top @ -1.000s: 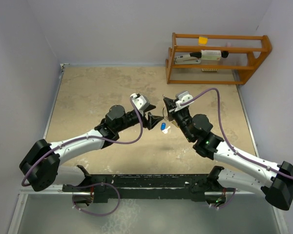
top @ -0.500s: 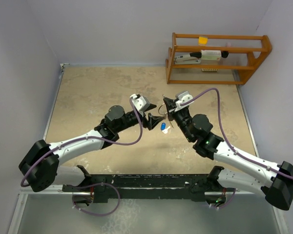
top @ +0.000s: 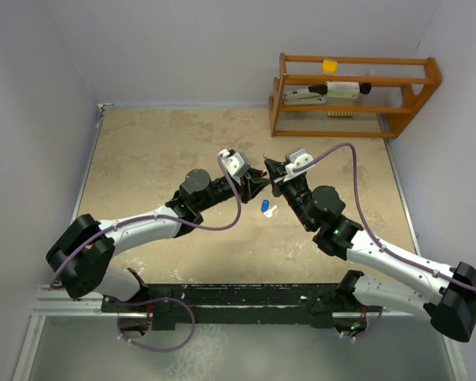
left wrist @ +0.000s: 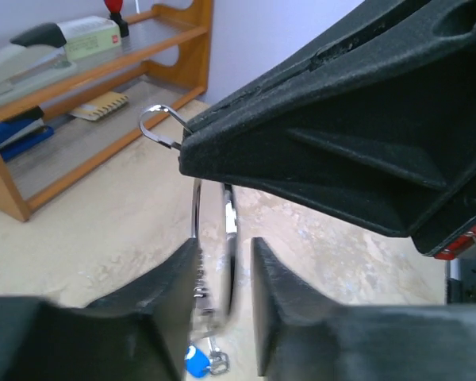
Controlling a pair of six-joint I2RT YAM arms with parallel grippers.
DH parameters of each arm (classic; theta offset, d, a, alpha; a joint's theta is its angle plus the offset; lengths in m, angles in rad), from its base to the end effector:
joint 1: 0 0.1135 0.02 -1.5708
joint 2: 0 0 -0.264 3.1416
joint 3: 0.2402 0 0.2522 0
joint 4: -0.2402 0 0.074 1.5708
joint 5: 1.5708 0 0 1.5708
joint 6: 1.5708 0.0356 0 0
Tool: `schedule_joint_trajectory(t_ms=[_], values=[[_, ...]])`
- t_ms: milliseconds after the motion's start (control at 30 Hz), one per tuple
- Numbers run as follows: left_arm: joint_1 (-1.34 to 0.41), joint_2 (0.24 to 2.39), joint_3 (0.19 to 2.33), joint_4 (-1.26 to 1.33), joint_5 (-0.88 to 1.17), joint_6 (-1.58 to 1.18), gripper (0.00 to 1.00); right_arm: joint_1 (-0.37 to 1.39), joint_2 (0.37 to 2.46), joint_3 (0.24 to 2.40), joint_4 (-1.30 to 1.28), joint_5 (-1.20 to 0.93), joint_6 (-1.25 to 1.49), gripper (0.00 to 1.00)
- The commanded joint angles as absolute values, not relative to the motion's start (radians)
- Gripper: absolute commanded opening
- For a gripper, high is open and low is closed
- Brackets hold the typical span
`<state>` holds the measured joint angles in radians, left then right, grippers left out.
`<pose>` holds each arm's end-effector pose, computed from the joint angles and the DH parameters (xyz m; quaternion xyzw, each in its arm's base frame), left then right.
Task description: Remove the keys from the keyring
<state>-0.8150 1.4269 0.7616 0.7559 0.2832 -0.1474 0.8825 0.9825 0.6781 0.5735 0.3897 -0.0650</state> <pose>0.2120 -0.2394 0.2805 0.3172 0.5966 -0.4227 0.6039 0.1554 0.1677 0.3454 -0.1341 0.5992 0.2026 0.7628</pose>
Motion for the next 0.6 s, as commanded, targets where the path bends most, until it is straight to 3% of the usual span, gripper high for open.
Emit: schedule_joint_trajectory(t_ms=[0, 100, 367, 400, 500, 567], values=[[-0.824, 1.419, 0.798, 0.866, 0.22, -0.178, 0.16, 0.88, 0.972, 0.694, 0.643, 0.381, -0.048, 0.0], [-0.825, 1.394, 0.8, 0.818, 0.171, -0.167, 0.0, 0.879, 0.961, 0.685, 0.65, 0.385, -0.049, 0.0], [-0.834, 1.307, 0.824, 0.677, 0.11, -0.152, 0.0, 0.879, 0.949, 0.669, 0.68, 0.389, -0.063, 0.0], [-0.834, 1.296, 0.839, 0.647, 0.101, -0.15, 0.0, 0.879, 0.947, 0.666, 0.683, 0.381, -0.068, 0.05], [-0.837, 1.266, 0.877, 0.554, 0.058, -0.15, 0.0, 0.88, 0.928, 0.649, 0.687, 0.358, -0.083, 0.35], [-0.838, 1.249, 0.899, 0.498, 0.037, -0.15, 0.0, 0.88, 0.91, 0.633, 0.695, 0.349, -0.089, 0.46]])
